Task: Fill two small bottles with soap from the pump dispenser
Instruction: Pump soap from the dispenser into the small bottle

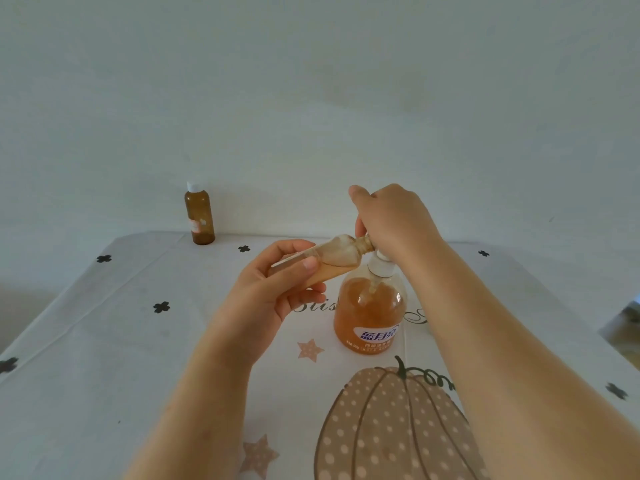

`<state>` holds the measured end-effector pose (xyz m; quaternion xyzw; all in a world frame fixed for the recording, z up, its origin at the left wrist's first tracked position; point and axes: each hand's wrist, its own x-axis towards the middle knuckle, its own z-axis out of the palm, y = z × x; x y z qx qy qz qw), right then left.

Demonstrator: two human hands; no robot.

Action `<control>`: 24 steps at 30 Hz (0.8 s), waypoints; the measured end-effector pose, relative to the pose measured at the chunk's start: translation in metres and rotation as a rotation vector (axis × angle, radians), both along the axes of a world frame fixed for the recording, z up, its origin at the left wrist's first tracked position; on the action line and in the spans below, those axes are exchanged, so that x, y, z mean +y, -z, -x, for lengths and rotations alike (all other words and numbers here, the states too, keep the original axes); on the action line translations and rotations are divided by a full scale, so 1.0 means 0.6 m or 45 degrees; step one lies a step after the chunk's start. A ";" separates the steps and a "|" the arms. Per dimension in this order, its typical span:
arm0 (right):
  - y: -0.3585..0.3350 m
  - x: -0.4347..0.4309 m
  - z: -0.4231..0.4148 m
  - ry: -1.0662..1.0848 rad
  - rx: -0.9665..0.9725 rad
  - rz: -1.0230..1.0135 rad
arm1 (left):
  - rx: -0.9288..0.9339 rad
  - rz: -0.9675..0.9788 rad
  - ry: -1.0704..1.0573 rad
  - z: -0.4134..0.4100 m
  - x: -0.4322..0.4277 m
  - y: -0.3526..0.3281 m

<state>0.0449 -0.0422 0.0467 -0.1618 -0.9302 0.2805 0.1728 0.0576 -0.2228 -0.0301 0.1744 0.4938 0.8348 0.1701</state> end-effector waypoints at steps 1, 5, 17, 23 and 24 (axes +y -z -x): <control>0.003 0.000 -0.001 0.002 0.011 0.015 | 0.004 0.005 -0.009 0.001 0.000 0.000; 0.008 -0.002 -0.003 -0.004 0.016 0.066 | 0.016 0.013 -0.030 0.005 -0.001 0.003; -0.001 -0.006 -0.012 0.001 -0.017 0.092 | -0.009 0.019 0.021 0.001 0.000 0.001; -0.023 -0.006 -0.013 -0.010 -0.068 0.056 | -0.014 -0.015 0.025 -0.002 -0.001 -0.002; -0.023 -0.007 -0.012 -0.011 -0.072 0.046 | -0.012 -0.016 0.024 -0.002 -0.001 -0.002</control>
